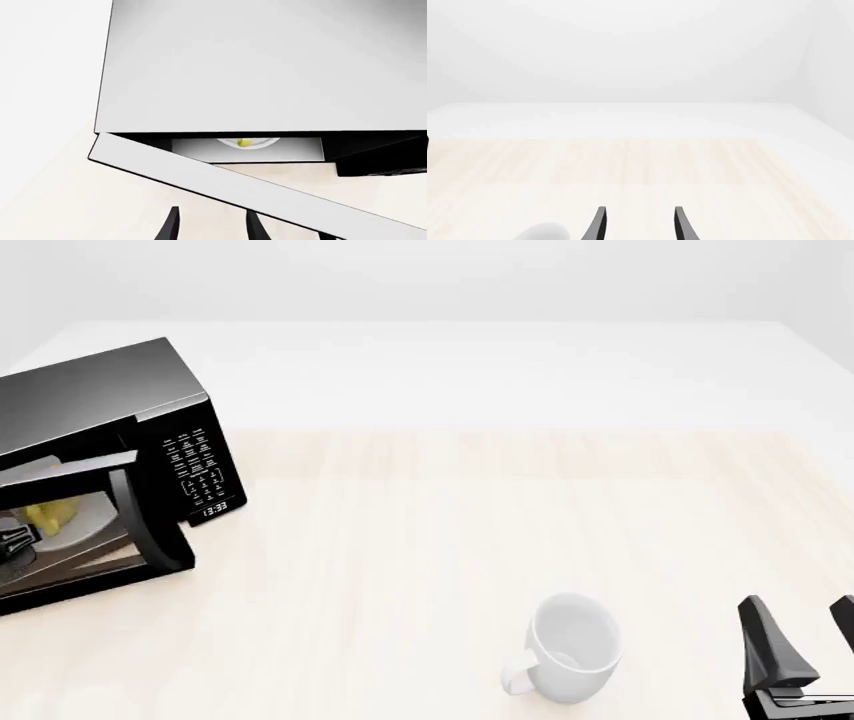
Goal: Put the yellow and white mug in the microwave and close it.
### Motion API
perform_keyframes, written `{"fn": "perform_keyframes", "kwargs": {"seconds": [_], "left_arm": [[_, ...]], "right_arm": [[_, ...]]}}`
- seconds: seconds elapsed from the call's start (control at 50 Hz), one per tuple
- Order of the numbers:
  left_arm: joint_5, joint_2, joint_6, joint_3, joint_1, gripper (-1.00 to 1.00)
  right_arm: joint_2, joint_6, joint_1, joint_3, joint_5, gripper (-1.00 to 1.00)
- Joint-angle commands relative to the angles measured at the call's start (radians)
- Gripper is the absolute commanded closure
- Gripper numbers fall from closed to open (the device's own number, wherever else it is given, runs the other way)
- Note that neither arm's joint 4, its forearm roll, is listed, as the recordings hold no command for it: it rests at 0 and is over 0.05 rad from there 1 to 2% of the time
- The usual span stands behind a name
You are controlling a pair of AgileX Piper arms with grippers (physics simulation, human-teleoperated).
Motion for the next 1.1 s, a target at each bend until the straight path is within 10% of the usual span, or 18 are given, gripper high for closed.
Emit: {"fn": "perform_keyframes", "kwargs": {"seconds": [0.02,1.1], "left_arm": [[-0.024,0.045,-0.009,-0.039,-0.028,-1.0],[-0.04,0.2,-0.104,-0.139,-0.008,-1.0]], "right_arm": [[0.0,0.0,0.0,0.0,0.0,-1.0],[0.0,0.0,0.0,0.0,0.0,-1.0]]}}
